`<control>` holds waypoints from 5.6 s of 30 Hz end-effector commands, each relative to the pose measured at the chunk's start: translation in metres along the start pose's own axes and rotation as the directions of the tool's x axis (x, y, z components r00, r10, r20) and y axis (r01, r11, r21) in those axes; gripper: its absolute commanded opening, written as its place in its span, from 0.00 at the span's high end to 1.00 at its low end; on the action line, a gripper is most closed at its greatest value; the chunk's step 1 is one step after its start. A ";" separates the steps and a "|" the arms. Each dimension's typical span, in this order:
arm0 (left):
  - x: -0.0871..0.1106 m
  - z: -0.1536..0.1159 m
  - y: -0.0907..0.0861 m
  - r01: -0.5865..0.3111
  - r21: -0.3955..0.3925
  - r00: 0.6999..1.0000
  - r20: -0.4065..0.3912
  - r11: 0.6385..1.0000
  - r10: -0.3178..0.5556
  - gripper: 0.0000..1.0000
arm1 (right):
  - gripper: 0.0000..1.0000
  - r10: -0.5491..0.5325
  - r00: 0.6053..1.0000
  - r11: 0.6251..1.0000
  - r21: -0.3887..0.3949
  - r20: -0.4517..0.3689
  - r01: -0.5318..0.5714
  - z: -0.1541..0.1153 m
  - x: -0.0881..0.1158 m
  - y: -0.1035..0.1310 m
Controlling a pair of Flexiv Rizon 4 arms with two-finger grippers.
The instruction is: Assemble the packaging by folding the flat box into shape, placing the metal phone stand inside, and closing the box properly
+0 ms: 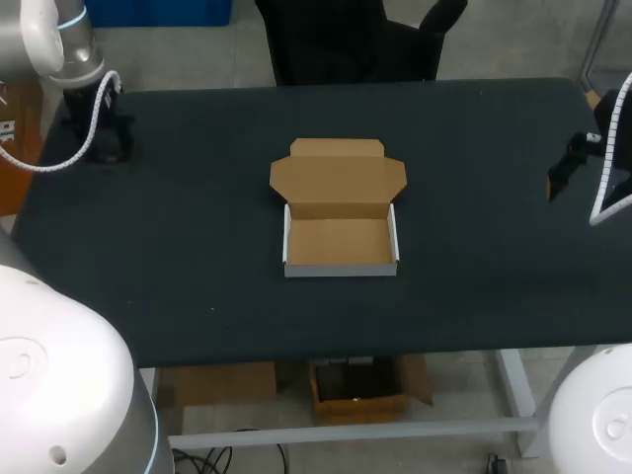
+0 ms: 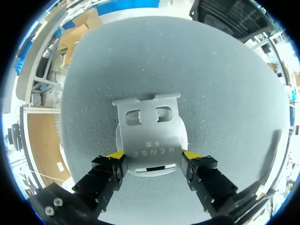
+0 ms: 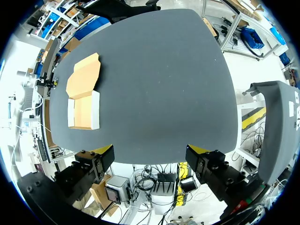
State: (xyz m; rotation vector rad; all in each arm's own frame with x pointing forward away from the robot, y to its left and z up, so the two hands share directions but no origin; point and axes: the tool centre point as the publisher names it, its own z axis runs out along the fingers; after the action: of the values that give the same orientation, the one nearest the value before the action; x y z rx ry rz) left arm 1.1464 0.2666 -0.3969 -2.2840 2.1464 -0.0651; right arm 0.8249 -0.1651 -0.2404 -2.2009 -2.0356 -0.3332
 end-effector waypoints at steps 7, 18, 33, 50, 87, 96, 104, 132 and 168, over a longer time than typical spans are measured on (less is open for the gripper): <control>-0.001 -0.002 -0.009 -0.003 -0.007 1.000 0.000 1.000 0.003 0.26 | 0.00 0.001 1.000 1.000 0.004 0.002 -0.001 -0.002 0.000 0.000; -0.001 -0.001 -0.016 -0.002 -0.012 1.000 -0.010 1.000 0.002 0.08 | 0.00 0.001 1.000 1.000 0.004 0.002 -0.001 -0.002 0.000 0.000; -0.001 0.002 -0.031 0.006 -0.019 1.000 -0.015 1.000 -0.007 0.13 | 0.00 0.001 1.000 1.000 0.004 0.002 -0.001 -0.002 0.000 0.000; -0.004 0.010 -0.038 0.020 -0.034 1.000 -0.005 0.999 -0.021 0.27 | 0.00 0.001 1.000 1.000 0.004 0.002 -0.001 -0.002 0.000 0.000; 0.024 -0.042 0.026 -0.132 0.195 0.991 0.019 0.972 0.131 1.00 | 0.00 0.001 1.000 1.000 0.004 0.002 -0.001 -0.002 0.000 0.000; 0.036 -0.063 0.059 -0.199 0.240 0.980 0.025 0.950 0.199 1.00 | 0.00 0.001 1.000 1.000 0.004 0.002 -0.001 -0.002 0.000 0.000; 0.050 -0.074 0.086 -0.244 0.240 0.969 0.028 0.940 0.245 1.00 | 0.00 0.001 1.000 1.000 0.004 0.002 -0.001 -0.002 0.000 0.000; 0.140 -0.112 0.174 -0.450 0.228 0.889 0.026 0.863 0.457 1.00 | 0.00 -0.808 0.585 0.557 -0.231 0.068 0.797 0.007 0.028 -0.028; 0.215 -0.110 0.214 -0.615 0.173 0.787 0.071 0.769 0.613 1.00 | 0.00 -0.876 0.470 0.436 -0.237 0.111 0.868 0.019 0.039 -0.024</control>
State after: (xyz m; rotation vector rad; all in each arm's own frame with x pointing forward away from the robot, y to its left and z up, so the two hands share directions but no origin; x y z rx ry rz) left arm 0.9375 0.0516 -0.2891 -1.3859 2.6207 -0.2653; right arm 0.8065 -0.1203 -0.2421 -0.9371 -3.0922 -0.7315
